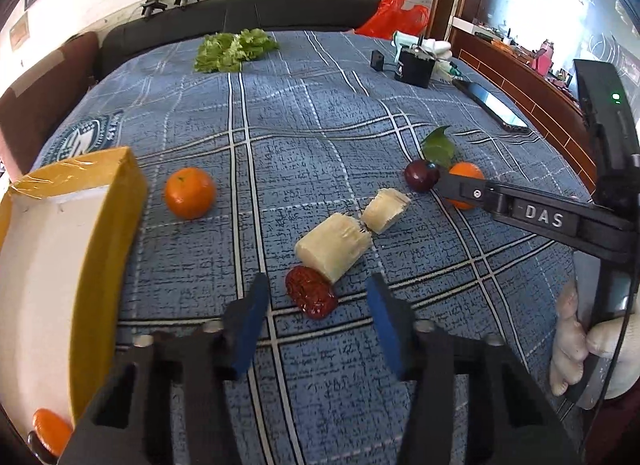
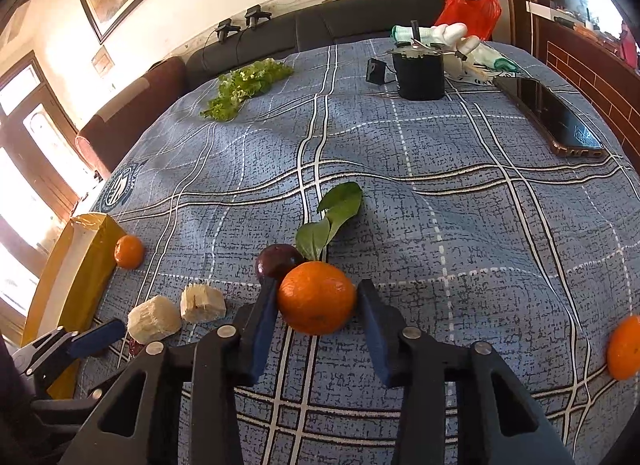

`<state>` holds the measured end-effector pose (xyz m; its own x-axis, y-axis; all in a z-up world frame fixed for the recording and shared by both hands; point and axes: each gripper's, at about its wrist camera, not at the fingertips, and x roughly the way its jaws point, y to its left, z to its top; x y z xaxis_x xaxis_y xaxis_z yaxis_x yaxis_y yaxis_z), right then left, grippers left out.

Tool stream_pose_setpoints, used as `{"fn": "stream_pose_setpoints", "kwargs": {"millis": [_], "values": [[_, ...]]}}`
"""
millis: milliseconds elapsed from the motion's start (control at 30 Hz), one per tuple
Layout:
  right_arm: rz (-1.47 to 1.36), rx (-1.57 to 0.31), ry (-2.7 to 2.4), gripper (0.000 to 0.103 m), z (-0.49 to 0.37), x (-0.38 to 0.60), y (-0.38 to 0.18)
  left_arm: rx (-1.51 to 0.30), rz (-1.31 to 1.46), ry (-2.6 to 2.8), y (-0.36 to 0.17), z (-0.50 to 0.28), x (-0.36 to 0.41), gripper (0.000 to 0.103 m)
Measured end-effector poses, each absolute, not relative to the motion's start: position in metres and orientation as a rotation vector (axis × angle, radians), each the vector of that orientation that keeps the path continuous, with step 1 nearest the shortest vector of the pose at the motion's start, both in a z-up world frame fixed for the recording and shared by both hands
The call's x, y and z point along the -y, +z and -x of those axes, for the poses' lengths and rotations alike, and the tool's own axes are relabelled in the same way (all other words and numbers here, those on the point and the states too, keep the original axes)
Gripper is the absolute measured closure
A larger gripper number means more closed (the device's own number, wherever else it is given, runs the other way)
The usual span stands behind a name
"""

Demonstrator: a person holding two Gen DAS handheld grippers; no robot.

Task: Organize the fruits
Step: 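Grasp a red date with left tool while right tool grasps the leafy mandarin, then place date and leafy mandarin in the yellow tray and open both tools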

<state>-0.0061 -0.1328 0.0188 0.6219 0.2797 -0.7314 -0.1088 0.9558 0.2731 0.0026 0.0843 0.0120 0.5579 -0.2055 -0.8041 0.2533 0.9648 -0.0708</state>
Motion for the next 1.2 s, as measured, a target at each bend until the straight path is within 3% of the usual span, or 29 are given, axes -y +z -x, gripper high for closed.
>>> {"fn": "stream_pose_setpoints", "kwargs": {"millis": [100,167,667,1200], "values": [[-0.208,-0.872,0.226,0.062,0.008,0.133,0.019,-0.939,-0.068,-0.269,0.007,-0.005,-0.082,0.076],[-0.209,-0.870,0.224,0.062,0.009,0.133,0.020,-0.935,-0.087,-0.264,0.007,-0.004,-0.080,0.077],[-0.221,-0.759,0.262,0.062,0.028,0.134,0.044,-0.829,0.050,-0.184,0.059,0.044,-0.124,0.077],[-0.145,-0.740,0.558,0.061,0.073,-0.001,0.116,-0.727,0.220,0.136,0.103,0.110,-0.301,0.077]]}}
